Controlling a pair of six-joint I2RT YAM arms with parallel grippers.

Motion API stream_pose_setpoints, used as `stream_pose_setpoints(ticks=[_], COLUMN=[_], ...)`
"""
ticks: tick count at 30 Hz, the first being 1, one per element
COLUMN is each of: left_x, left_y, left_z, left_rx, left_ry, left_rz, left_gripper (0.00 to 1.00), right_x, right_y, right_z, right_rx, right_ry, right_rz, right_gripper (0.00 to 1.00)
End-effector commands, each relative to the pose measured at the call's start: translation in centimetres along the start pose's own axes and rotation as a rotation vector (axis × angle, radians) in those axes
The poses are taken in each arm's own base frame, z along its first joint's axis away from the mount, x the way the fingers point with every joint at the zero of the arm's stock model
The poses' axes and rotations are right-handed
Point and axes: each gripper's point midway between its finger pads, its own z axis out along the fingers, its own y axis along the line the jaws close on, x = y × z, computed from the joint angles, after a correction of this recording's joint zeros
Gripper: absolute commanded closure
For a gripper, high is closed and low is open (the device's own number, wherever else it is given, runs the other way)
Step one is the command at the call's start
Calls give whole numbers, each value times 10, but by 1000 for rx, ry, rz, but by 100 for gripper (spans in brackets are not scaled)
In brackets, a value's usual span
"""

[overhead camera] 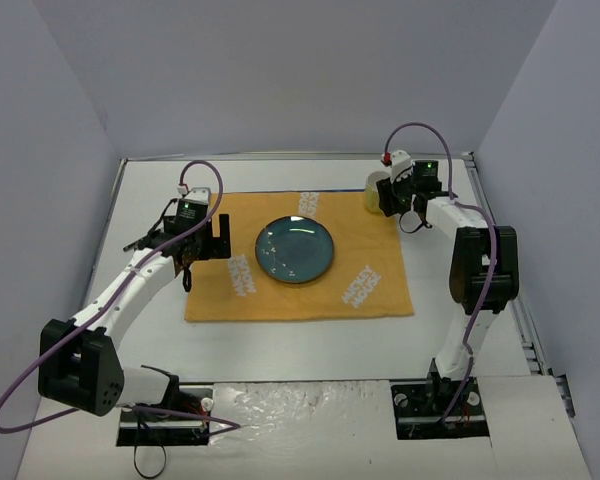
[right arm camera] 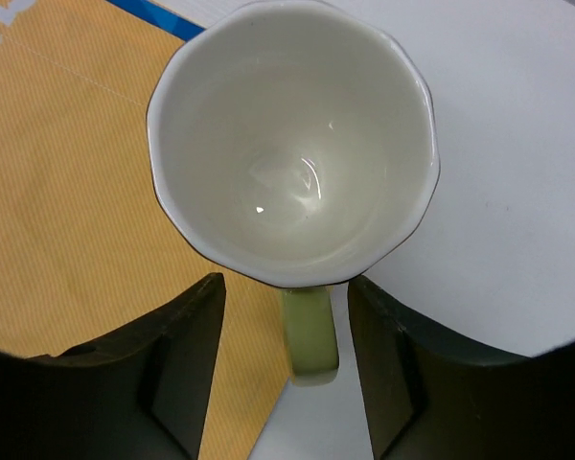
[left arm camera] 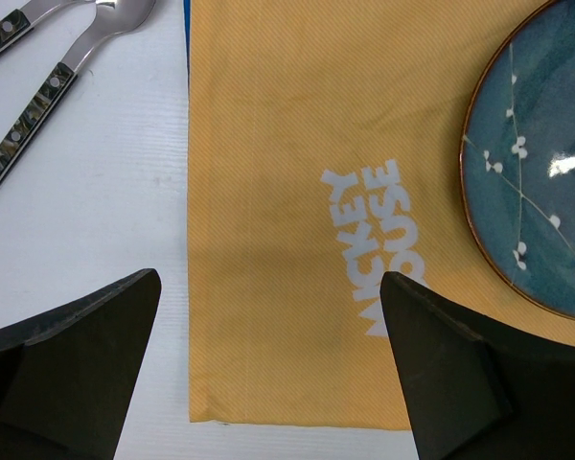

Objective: Set the dinner table for one person

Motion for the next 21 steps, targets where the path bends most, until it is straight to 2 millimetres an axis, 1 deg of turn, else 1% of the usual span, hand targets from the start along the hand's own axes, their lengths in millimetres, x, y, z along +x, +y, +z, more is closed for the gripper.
stream_pose_setpoints(ticks=[1,4,5,8,10,12,14,17,18,19,21], left_x=[-25,-24,-27,-29,-33,-33,-33,-29,-29,-29,-28], left_y=[-4,-1,-2,-1,5,11,22,51,66,73,94], left_z=[-6,-6,-7,-6,-4,3,11,30,35,40,49], left_rx=[17,4,5,-3,-27,-39,-50,-81,-99,-99,-126], left_ry=[-80,-71,-74,-66,-60,-37,-15,39,47,56,71], left_rz=[-11,-5,-3,7,3,-15,-53,-159,-206,-229,-274], left_gripper=[3,3,3,3,3,3,3,3,3,3,3], right_x=[-68,-101,-111,-138,-153,-160,-165,-163,-162,-161,-158], right_y=[-9,-8,-9,-6,0,12,29,60,71,85,104], right_z=[-44,-78,-86,-121,-147,-162,-175,-196,-199,-202,-212], right_rx=[57,83,93,119,128,113,86,36,14,-15,-62], right_ry=[-177,-240,-261,-327,-382,-414,-442,-474,-480,-485,-500], right_rz=[-44,-41,-40,10,42,68,79,72,66,63,57], right_gripper=[34,17,14,3,0,0,0,0,0,0,0])
